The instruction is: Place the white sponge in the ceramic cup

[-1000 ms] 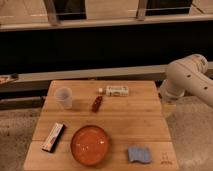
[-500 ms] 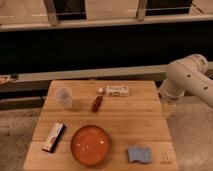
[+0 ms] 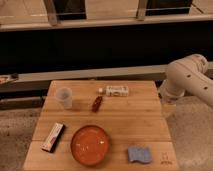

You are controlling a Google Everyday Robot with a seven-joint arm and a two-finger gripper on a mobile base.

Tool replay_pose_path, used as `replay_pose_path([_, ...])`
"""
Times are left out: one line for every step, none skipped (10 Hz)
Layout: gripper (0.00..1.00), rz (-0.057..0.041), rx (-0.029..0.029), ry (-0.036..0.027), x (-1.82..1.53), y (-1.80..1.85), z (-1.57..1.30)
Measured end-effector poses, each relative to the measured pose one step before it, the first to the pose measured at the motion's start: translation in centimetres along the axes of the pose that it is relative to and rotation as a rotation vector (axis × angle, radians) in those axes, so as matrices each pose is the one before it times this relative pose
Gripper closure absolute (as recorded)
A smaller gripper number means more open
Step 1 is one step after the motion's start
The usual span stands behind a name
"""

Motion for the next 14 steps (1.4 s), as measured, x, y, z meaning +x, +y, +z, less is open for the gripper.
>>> replay_pose_path([0.20, 0.00004, -0.00004, 0.00003, 0.002, 0.002, 0.002])
replay_pose_path([0.20, 0.00005, 0.00005, -0.00002, 0.000, -0.002, -0.002])
replay_pose_path([0.20, -0.00002, -0.00008, -0.00001, -0.001, 0.002, 0.003])
replay_pose_path([0.20, -0.00173, -0.00040, 0.00064, -0.026, 0.066, 0.057])
replay_pose_path([0.20, -0.01498, -0.00299, 0.00536, -0.233, 0.428, 0.268])
replay_pose_path([0.20, -0.04700, -0.00436, 0.00604, -1.256, 1.250, 0.658])
replay_pose_path([0.20, -0.02434, -0.00136, 0.00483, -0.732, 0.580, 0.253])
replay_pose_path([0.20, -0.01788, -0.00141, 0.00553, -0.379, 0.330, 0.257])
replay_pose_path([0.20, -0.01248, 0.00019, 0.00252, -0.082, 0.099, 0.186])
replay_pose_path([0.20, -0.00745, -0.00135, 0.00200, -0.060, 0.150, 0.067])
replay_pose_path([0.20, -0.01936, -0.00101, 0.00209, -0.303, 0.378, 0.327])
replay_pose_path([0.20, -0.03050, -0.00218, 0.00385, -0.795, 0.801, 0.655])
replay_pose_path([0.20, -0.02367, -0.00125, 0.00320, -0.977, 0.576, 0.550])
replay_pose_path([0.20, -0.01977, -0.00233, 0.00078, -0.798, 0.163, 0.271])
